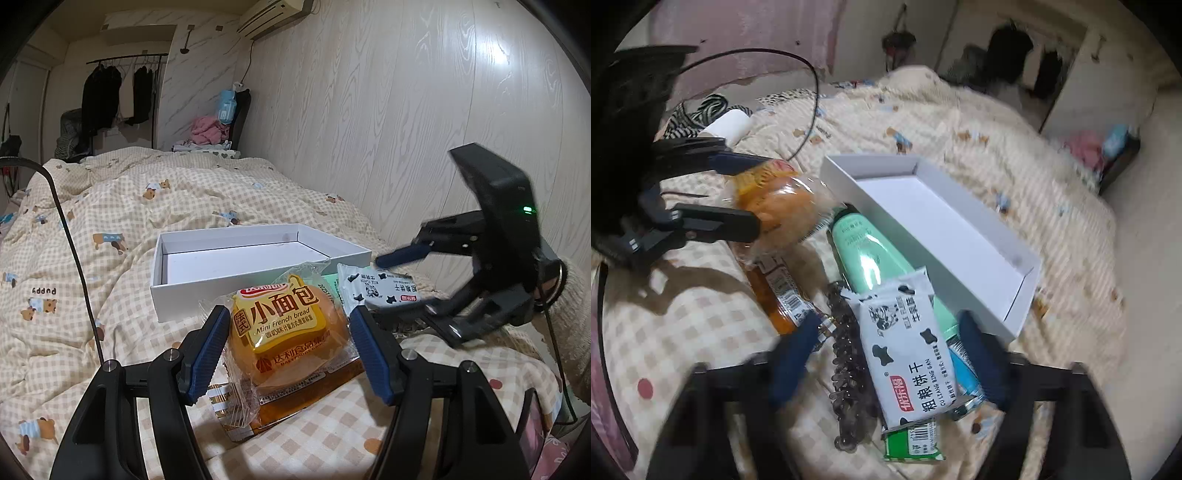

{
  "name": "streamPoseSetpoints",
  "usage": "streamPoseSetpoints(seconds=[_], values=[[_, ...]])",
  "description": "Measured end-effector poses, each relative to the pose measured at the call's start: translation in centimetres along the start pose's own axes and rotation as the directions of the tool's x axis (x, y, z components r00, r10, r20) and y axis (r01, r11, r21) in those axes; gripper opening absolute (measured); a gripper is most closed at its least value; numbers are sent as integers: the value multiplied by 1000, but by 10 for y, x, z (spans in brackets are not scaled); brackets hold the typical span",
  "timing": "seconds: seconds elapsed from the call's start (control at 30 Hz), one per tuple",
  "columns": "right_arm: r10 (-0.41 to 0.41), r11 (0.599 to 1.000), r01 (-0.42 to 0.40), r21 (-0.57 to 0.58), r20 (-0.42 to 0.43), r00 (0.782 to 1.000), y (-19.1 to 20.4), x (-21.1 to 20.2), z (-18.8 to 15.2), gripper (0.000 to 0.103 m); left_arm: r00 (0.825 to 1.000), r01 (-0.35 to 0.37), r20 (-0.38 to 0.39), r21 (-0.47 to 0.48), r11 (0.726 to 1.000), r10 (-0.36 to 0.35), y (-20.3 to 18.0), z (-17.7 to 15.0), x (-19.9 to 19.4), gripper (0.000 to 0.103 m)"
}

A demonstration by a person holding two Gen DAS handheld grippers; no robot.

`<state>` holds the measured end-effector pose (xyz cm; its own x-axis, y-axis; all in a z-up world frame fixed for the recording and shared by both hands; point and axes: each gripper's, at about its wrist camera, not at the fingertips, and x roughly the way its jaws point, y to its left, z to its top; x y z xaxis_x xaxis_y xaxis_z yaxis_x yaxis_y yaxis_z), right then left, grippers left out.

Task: Organize objects
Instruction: 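Lift the cow-print biscuit packet with the right gripper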

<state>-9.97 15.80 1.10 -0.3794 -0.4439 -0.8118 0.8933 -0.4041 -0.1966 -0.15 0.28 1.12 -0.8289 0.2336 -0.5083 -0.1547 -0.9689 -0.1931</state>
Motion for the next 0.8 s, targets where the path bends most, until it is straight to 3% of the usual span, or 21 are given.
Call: streamPoseSetpoints(seconds=[0.17,0.2,0.23,0.43,0.47,0.5,0.53,0.57,0.7,0.8], values=[[-11,1000,11,24,-1,1000,-6,-1,3,47,1000,0,1,0,1000,0,0,0,0,71],[-14,999,14,31,10,1000,-6,-3,4,34,1000,0,0,0,1000,0,0,0,0,71],[-15,999,14,47,21,1000,-8,-5,6,29,1000,0,-1,1,1000,0,0,0,0,71],[17,997,-20,79,49,999,-18,-8,14,30,1000,0,-1,0,1000,0,0,0,1,71],[24,997,-28,79,48,999,-18,-7,12,31,1000,0,-1,0,1000,0,1,1,1,71],[36,996,-40,79,47,998,-18,-7,11,43,1000,0,-1,0,1000,0,1,1,1,71],[34,996,-38,77,56,998,-18,-9,9,62,1000,0,0,0,1000,0,1,1,1,71],[33,997,-37,70,63,997,-17,-11,7,66,1000,0,0,0,1000,0,1,1,1,71],[-12,1000,12,3,47,999,-10,-12,-4,66,1000,-1,-6,1,1000,1,1,0,1,71],[11,1000,-11,-13,8,1000,-9,-4,-8,66,1000,-1,-7,1,1000,1,1,0,2,71]])
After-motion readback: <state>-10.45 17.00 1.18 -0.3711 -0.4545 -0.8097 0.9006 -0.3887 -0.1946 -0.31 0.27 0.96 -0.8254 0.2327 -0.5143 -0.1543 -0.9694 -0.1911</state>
